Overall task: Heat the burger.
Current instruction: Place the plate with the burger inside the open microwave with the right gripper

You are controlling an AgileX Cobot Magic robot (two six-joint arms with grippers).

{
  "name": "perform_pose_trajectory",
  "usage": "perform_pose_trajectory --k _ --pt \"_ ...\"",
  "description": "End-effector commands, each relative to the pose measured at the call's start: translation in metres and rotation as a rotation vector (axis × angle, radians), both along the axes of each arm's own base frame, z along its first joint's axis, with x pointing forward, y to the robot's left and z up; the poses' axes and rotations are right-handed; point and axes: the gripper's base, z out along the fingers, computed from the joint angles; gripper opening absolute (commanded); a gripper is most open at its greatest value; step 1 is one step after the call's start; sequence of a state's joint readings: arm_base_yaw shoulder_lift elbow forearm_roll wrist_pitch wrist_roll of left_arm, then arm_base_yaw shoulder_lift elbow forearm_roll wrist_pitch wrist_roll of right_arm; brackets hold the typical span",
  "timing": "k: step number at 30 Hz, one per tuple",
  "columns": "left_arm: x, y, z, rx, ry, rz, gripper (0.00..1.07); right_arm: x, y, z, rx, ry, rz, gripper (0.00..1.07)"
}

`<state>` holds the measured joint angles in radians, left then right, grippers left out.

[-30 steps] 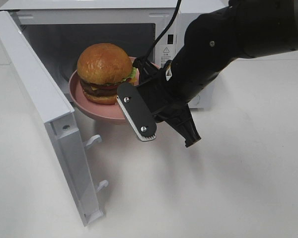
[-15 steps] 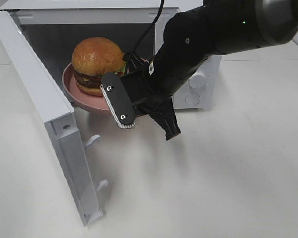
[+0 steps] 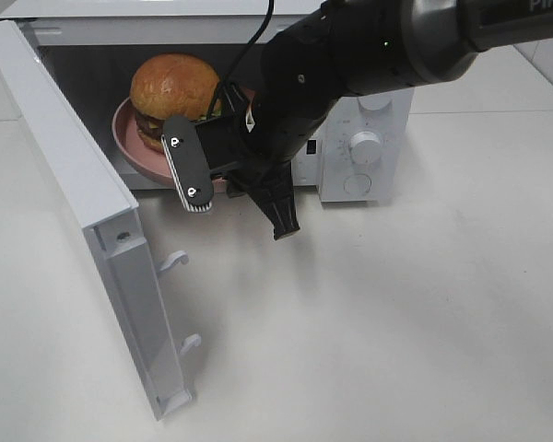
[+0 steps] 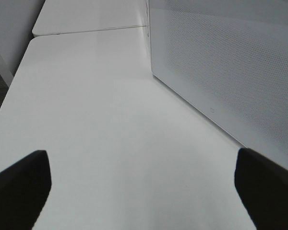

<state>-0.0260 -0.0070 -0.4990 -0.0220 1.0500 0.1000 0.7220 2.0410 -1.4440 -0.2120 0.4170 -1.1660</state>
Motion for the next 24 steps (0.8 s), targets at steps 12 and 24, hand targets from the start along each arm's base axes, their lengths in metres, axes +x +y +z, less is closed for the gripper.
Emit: perform_pose_trajectory --k 12,24 --pt "-0.002 0.0 0.0 -0.003 -0.027 -0.008 0.96 0.032 0.025 -0.004 0.072 -0.032 -0.115 0.0" --pt "-0.002 0.0 0.0 -0.003 -0.027 -0.008 0.96 0.056 0.04 -0.016 0.066 -0.012 -0.22 0.0"
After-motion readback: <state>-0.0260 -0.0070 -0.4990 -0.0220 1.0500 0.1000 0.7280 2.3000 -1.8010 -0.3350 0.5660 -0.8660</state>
